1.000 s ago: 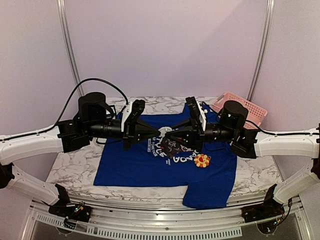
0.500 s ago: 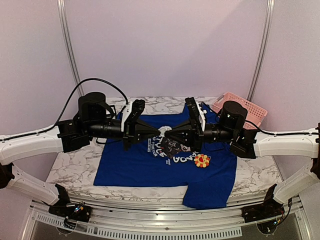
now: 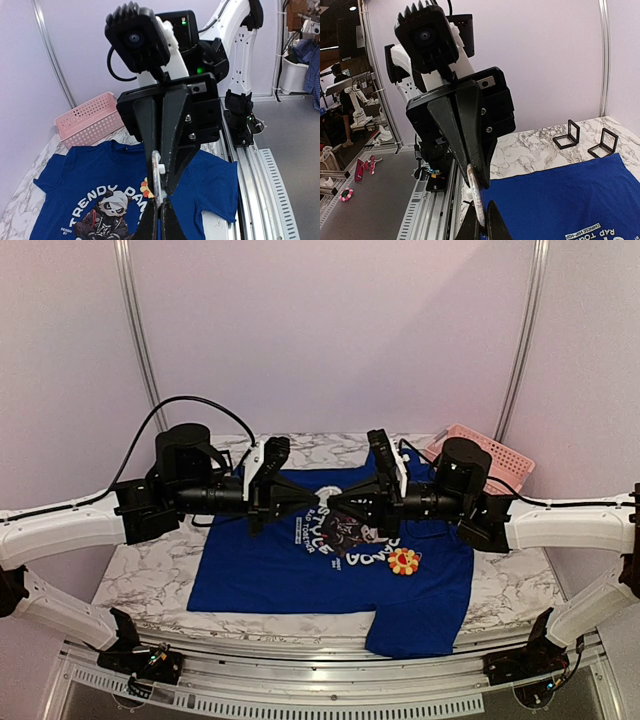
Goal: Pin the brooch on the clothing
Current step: Open the brooch.
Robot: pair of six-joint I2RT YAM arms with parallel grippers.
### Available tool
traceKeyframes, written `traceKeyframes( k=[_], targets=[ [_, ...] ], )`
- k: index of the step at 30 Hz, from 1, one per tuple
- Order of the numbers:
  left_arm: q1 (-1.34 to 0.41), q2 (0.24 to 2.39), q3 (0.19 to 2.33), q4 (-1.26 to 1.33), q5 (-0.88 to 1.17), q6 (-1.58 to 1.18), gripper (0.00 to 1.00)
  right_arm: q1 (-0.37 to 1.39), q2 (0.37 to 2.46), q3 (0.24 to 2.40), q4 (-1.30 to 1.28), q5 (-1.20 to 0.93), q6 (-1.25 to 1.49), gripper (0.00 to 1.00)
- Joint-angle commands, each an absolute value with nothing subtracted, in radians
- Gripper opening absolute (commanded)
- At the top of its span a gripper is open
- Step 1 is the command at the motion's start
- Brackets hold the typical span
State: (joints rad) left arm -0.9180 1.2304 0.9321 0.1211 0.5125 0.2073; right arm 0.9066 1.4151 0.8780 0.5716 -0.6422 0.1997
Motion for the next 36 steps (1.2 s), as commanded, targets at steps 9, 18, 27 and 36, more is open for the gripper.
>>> traceKeyframes(
  k=[9, 18, 27, 36],
  targets=[
    [-0.99, 1.256, 0.924, 0.174, 0.576, 0.25, 0.0, 0.946, 1.476, 0.971, 0.511, -0.491, 0.175, 0.01],
    [-0.99, 1.242, 0.909, 0.178, 0.548, 0.22, 0.0, 0.967, 1.43, 0.94, 0.48, -0.483, 0.109, 0.15],
    [-0.966, 1.229, 0.909, 0.175, 0.55, 0.222, 0.0, 0.968, 1.319, 0.872, 0.378, -0.598, 0.026, 0.51],
    [-0.946, 1.235, 0.938, 0.129, 0.569, 0.27, 0.0, 0.959, 1.175, 0.879, 0.037, -0.646, -0.067, 0.57]
  ],
)
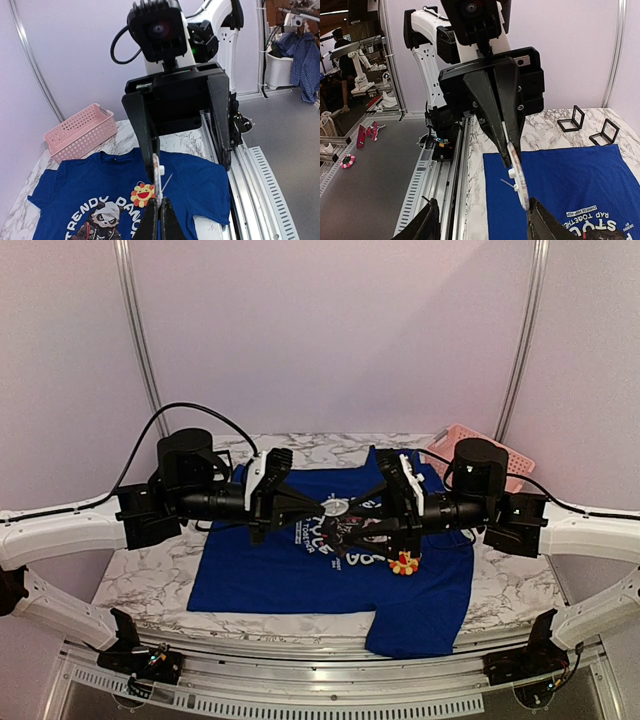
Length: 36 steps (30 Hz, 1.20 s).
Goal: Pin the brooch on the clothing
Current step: Open the brooch, then pass from the left arm to the right
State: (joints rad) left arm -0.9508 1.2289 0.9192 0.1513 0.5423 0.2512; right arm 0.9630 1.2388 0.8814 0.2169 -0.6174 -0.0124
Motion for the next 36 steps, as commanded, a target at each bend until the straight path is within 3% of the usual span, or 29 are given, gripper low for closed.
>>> traceKeyframes(
  k=[1, 5, 9, 16, 22, 29, 32, 33, 34, 36],
  targets=[
    [-0.946, 1.236, 0.94, 0.129, 0.576, 0.267, 0.0, 0.949, 1.15, 0.864, 0.037, -0.604, -0.066, 0.57],
    [-0.946, 1.246, 0.954, 0.125, 0.588, 0.259, 0.0, 0.895, 1.089, 0.834, 0.104, -0.546, -0.032, 0.54],
    [-0.948, 1.26, 0.967, 0.124, 0.595, 0.228, 0.0, 0.894, 1.119, 0.887, 0.156, -0.536, -0.041, 0.38],
    [-0.948, 1.267, 0.96, 0.154, 0.595, 0.191, 0.0, 0.894, 1.231, 0.942, 0.212, -0.653, -0.033, 0.4],
    [-0.946, 1.272, 0.959, 0.161, 0.597, 0.187, 0.0, 0.895, 1.271, 0.953, 0.226, -0.696, -0.021, 0.19],
    [-0.946, 1.281, 0.95, 0.185, 0.601, 0.162, 0.0, 0.894, 1.28, 0.941, 0.253, -0.681, -0.005, 0.02],
    [-0.946, 1.286, 0.947, 0.184, 0.576, 0.141, 0.0, 0.894, 1.28, 0.927, 0.256, -0.6, 0.015, 0.0],
    [-0.946, 1.29, 0.943, 0.18, 0.554, 0.131, 0.09, 0.894, 1.28, 0.917, 0.254, -0.53, 0.027, 0.0],
    [-0.946, 1.294, 0.936, 0.176, 0.533, 0.127, 0.34, 0.892, 1.276, 0.9, 0.254, -0.459, 0.036, 0.0],
    [-0.942, 1.3, 0.91, 0.163, 0.489, 0.142, 0.57, 0.876, 1.263, 0.854, 0.258, -0.328, 0.052, 0.0]
  ],
)
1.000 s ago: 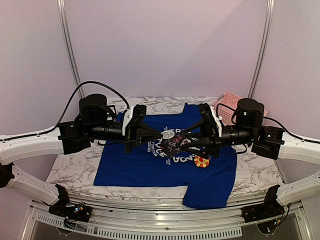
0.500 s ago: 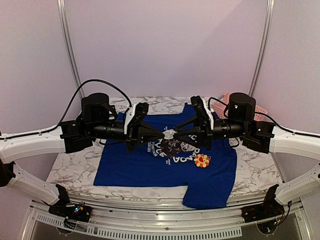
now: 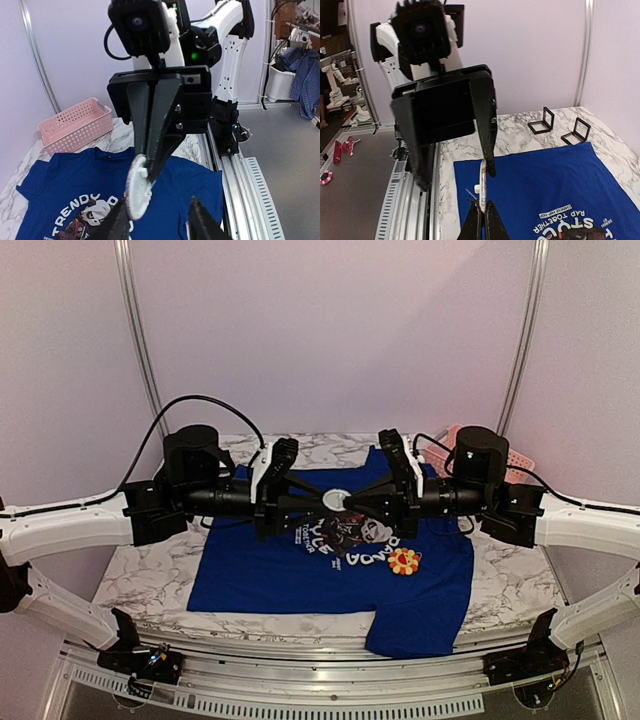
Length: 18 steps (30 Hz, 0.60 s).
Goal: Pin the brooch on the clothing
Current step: Pass from the left arm to the right, then pick up the clothing with brooches at the center of the board.
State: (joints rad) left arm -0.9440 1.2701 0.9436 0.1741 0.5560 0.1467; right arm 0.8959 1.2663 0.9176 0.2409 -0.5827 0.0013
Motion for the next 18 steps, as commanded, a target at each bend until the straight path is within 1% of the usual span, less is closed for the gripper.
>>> traceKeyframes(
  k=[1, 4, 9, 13, 18],
  targets=[
    [-0.937, 1.303, 0.897, 0.153, 0.464, 0.158, 0.59, 0.864, 1.257, 0.835, 0.253, -0.28, 0.063, 0.0],
    [-0.908, 1.322, 0.864, 0.116, 0.424, 0.256, 0.58, 0.821, 1.25, 0.793, 0.223, -0.146, 0.104, 0.0],
    [-0.835, 1.398, 0.799, 0.049, 0.309, 0.631, 0.58, 0.742, 1.302, 0.746, 0.178, 0.073, 0.153, 0.0],
    [-0.783, 1.459, 0.725, -0.05, 0.26, 0.942, 0.56, 0.681, 1.37, 0.698, 0.229, 0.104, 0.201, 0.0],
    [-0.726, 1.506, 0.674, -0.143, 0.224, 1.142, 0.56, 0.602, 1.453, 0.666, 0.259, 0.095, 0.258, 0.0]
  ],
)
